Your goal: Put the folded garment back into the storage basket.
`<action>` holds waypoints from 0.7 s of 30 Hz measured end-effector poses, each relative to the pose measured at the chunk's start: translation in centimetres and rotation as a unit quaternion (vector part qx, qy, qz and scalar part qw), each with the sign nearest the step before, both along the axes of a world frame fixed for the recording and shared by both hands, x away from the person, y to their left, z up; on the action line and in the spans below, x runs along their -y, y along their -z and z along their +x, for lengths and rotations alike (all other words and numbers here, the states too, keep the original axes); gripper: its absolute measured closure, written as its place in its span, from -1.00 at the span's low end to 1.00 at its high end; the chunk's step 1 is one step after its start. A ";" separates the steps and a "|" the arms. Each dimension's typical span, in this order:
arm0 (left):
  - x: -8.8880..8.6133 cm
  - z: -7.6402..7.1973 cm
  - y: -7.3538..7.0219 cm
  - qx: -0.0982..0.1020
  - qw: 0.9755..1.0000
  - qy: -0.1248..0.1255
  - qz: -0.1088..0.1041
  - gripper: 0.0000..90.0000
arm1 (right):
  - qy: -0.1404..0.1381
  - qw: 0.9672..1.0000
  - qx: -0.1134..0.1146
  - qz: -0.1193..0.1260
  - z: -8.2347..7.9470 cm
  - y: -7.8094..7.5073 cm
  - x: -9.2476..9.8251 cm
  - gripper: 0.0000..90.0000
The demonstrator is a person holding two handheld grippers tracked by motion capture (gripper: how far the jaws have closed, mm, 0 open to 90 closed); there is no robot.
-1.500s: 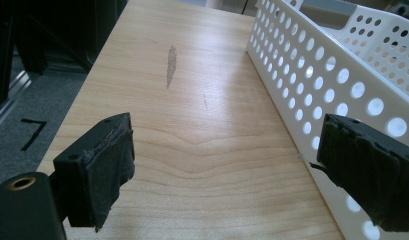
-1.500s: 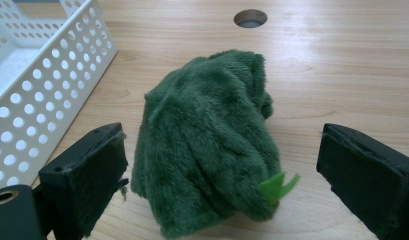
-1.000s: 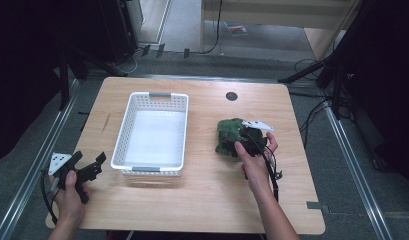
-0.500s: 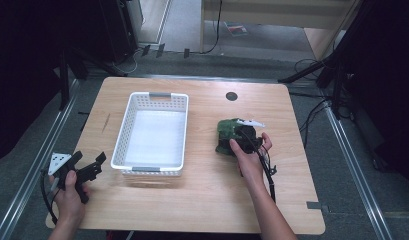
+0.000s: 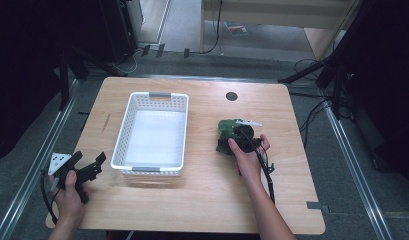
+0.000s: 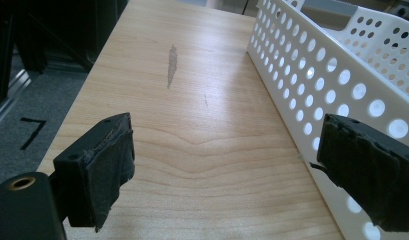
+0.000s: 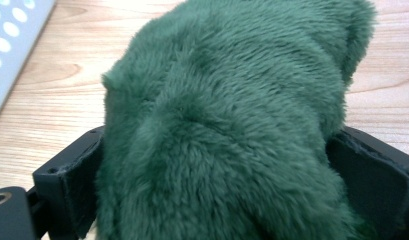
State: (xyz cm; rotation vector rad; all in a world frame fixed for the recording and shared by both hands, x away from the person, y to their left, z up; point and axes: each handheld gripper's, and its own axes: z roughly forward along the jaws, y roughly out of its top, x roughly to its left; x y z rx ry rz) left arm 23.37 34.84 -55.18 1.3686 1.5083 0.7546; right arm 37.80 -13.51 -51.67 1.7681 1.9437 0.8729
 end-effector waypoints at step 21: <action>0.0 0.0 0.0 0.000 1.000 -0.001 0.000 -0.79 | 0.002 1.000 -0.018 -0.016 0.6 1.7 -0.3 -0.95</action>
